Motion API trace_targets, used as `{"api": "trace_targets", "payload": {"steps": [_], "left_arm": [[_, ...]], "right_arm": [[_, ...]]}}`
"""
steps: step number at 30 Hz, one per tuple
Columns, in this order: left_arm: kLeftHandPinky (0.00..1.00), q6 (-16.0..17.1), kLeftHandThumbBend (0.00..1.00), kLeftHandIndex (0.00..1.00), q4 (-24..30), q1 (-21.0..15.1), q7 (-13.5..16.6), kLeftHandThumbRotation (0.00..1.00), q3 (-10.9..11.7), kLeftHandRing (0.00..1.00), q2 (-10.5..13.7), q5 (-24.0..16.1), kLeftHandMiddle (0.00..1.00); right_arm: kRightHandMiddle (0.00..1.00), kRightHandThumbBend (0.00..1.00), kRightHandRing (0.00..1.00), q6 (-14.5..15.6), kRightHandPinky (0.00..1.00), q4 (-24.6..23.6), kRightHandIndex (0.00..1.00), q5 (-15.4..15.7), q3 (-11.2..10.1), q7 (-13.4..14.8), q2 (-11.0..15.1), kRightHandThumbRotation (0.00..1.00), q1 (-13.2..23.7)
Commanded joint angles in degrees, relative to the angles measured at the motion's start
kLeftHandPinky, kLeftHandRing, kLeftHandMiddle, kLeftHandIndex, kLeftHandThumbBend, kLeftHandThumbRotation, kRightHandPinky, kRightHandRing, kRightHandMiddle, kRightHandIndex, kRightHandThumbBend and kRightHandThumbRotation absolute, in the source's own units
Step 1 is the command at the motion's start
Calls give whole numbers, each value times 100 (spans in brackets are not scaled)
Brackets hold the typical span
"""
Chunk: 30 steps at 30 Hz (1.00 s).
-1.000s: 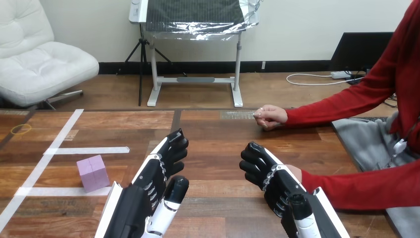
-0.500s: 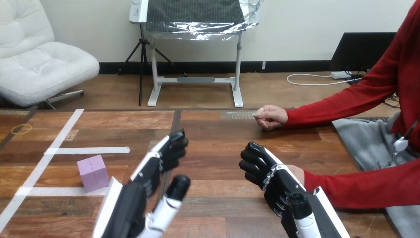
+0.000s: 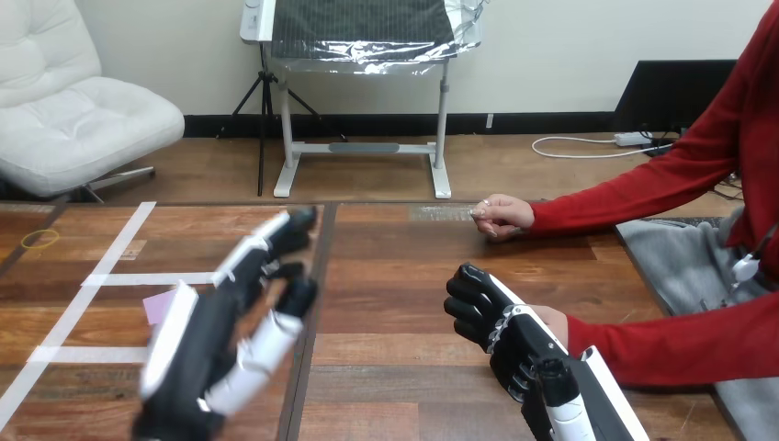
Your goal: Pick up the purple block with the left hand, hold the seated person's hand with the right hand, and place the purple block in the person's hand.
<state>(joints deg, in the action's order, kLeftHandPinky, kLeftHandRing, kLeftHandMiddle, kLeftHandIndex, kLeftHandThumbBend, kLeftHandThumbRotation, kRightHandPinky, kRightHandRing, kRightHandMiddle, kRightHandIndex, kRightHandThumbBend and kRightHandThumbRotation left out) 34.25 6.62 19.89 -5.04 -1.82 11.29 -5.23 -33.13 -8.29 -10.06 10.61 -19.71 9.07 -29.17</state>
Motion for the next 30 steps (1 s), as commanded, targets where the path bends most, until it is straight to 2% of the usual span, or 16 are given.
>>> {"api": "trace_targets", "payload": {"steps": [1, 8, 16, 21, 30], "left_arm": [[76, -320, 57, 85, -284, -1195, -56, 84, 415, 85, 446, -119, 87], [72, -348, 48, 87, -841, -1868, -199, 77, 460, 85, 767, -210, 89], [71, -537, 44, 88, -1336, -2425, -208, 71, 446, 86, 1030, -516, 90], [72, -601, 45, 89, -1688, -2714, -215, 70, 426, 86, 1165, -644, 90], [74, -939, 55, 92, -2283, -3239, -186, 73, 322, 87, 1469, -1191, 91]], "right_arm": [[92, 69, 91, -67, 93, -62, 92, -26, -93, 38, -91, 100, 388], [92, 68, 91, -84, 92, -46, 92, -20, -98, 19, -73, 100, 415], [93, 69, 93, -75, 93, -64, 95, 3, -86, -67, 18, 100, 436], [94, 70, 93, -71, 94, -61, 95, 7, -81, -93, 20, 100, 444], [93, 72, 92, -33, 93, -93, 94, 86, -81, -41, -19, 100, 413]]}}
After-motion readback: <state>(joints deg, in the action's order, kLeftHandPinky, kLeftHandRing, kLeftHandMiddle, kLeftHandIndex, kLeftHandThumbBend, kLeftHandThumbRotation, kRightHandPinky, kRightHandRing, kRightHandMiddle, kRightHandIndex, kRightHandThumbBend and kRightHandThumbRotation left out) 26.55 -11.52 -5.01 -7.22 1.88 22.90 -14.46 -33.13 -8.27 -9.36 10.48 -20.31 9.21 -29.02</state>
